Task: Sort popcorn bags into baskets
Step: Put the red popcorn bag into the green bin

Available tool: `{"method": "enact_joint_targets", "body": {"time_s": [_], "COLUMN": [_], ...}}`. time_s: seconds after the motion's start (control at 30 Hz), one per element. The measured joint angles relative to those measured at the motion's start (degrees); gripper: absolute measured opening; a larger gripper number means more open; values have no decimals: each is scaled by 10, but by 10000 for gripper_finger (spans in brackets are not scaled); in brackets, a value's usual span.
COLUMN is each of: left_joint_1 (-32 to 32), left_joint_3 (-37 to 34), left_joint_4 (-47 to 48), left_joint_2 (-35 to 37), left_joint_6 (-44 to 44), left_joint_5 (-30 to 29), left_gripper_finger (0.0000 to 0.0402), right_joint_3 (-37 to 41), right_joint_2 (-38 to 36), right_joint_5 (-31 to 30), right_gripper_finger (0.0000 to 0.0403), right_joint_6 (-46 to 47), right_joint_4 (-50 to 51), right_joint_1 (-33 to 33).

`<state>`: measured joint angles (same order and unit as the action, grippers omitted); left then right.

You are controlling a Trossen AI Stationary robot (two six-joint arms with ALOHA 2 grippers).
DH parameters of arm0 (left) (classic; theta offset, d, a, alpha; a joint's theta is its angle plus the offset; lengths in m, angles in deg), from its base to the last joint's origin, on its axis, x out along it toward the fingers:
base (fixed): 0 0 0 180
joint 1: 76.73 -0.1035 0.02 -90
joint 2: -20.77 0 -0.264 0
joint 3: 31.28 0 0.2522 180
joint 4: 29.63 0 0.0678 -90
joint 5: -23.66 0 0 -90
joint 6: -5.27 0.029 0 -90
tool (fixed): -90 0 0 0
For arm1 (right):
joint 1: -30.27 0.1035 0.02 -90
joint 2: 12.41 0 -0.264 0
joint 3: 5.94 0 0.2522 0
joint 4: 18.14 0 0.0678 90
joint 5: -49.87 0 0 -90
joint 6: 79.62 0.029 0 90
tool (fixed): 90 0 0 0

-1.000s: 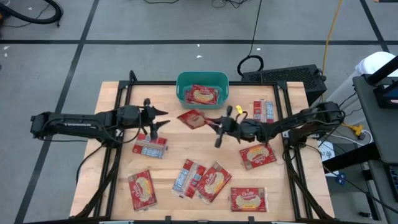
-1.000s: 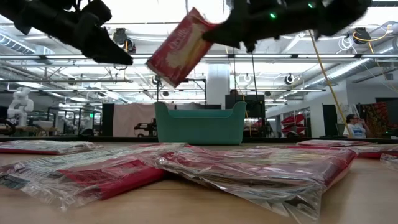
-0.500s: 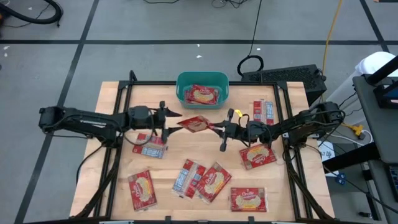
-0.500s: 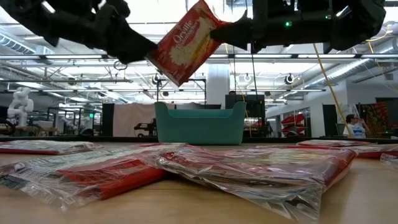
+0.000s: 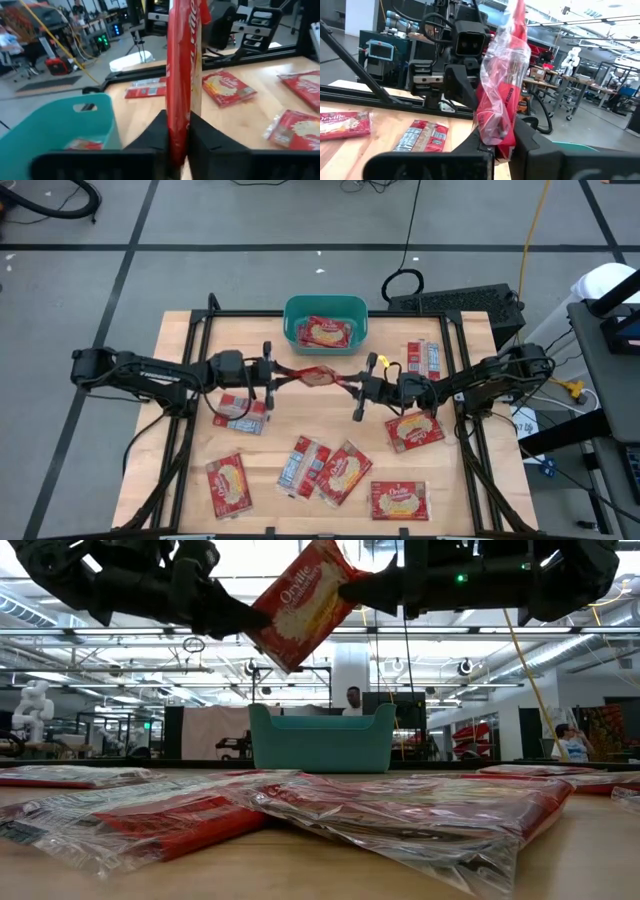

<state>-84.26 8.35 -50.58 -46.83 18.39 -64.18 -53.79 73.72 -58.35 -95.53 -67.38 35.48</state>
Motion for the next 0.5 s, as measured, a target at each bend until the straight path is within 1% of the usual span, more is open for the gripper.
{"method": "enact_joint_targets", "body": {"time_s": [0.1, 0.17, 0.27, 0.37, 0.43, 0.5], "left_joint_1": [-14, -25, -44, -65, -84, -107], "left_joint_3": [7, 31, 97, 184, 236, 275], "left_joint_4": [11, 48, 168, 323, 393, 440], "left_joint_2": [6, 12, 22, 20, 12, 5], "left_joint_6": [8, 17, 59, 113, 147, 169], "left_joint_5": [1, 3, -5, 1, 4, 5], "left_gripper_finger": [30, 36, 42, 33, 33, 33], "right_joint_3": [0, 0, 0, 0, 0, 0], "right_joint_2": [1, 0, 0, 0, 0, 0], "right_joint_5": [-27, -46, -105, -185, -229, -262], "right_gripper_finger": [12, 23, 54, 90, 112, 129], "right_joint_6": [12, 16, 17, 18, 18, 20], "right_joint_4": [-4, -5, 13, 42, 65, 91], "right_joint_1": [0, 0, 1, 2, 2, 2]}}
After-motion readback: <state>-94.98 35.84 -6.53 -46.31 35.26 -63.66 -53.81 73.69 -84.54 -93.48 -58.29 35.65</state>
